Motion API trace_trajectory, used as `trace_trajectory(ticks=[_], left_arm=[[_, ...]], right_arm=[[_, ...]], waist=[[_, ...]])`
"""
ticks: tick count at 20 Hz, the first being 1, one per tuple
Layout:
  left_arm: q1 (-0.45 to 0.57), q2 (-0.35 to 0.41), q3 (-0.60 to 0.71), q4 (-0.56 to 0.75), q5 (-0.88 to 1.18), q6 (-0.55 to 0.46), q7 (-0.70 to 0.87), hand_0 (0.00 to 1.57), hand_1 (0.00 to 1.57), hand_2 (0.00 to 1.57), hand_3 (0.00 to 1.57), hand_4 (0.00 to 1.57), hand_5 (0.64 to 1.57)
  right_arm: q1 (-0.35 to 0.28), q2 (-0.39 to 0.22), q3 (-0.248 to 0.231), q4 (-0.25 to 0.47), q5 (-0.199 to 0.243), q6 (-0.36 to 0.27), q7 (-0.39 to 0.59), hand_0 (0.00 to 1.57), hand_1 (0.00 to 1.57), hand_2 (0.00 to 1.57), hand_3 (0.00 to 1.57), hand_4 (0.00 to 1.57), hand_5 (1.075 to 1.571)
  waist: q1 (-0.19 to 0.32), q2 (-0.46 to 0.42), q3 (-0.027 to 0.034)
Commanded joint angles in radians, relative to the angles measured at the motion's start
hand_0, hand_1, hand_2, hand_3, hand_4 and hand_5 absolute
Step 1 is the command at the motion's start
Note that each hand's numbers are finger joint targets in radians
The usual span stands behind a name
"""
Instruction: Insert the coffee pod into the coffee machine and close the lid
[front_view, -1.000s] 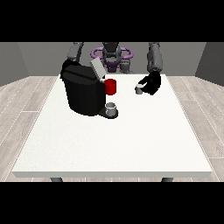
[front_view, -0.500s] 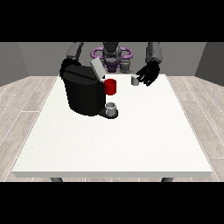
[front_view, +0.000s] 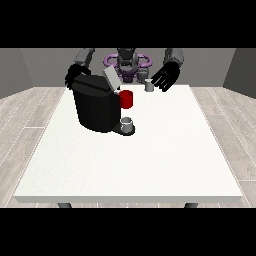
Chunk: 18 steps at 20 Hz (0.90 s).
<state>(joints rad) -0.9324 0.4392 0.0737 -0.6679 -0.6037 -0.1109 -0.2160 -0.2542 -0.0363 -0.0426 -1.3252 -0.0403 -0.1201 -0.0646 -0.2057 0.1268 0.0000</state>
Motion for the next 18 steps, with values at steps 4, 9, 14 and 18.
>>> trace_trajectory(ticks=[4,9,14,18], left_arm=[[-0.115,0.022,0.055,0.004,0.027,-0.030,0.075,1.21,1.21,1.25,1.20,0.51,1.571],[-0.201,0.057,0.071,0.037,0.003,0.004,0.089,1.26,1.26,1.32,1.26,0.49,1.571],[-0.200,0.026,0.042,0.006,-0.009,-0.030,0.095,1.26,1.26,1.31,1.24,0.51,1.571],[-0.211,0.017,0.050,0.016,-0.023,0.026,0.086,1.28,1.28,1.30,1.24,0.49,1.571]], right_arm=[[-0.022,-0.015,-0.003,-0.022,0.016,-0.018,0.028,0.00,0.00,0.00,0.00,0.51,1.571],[-0.071,0.006,0.052,-0.084,0.048,-0.026,0.052,0.00,0.00,0.00,0.00,0.55,1.571],[-0.065,-0.017,-0.016,-0.029,-0.001,-0.007,0.017,0.00,0.00,0.00,0.00,0.53,1.571],[-0.078,0.002,-0.002,-0.050,0.016,-0.029,-0.013,0.00,0.00,0.00,0.00,0.48,1.571]], waist=[[-0.040,0.021,0.0001],[-0.121,0.108,-0.0002],[-0.068,0.077,0.0004],[-0.088,0.129,0.0003]])
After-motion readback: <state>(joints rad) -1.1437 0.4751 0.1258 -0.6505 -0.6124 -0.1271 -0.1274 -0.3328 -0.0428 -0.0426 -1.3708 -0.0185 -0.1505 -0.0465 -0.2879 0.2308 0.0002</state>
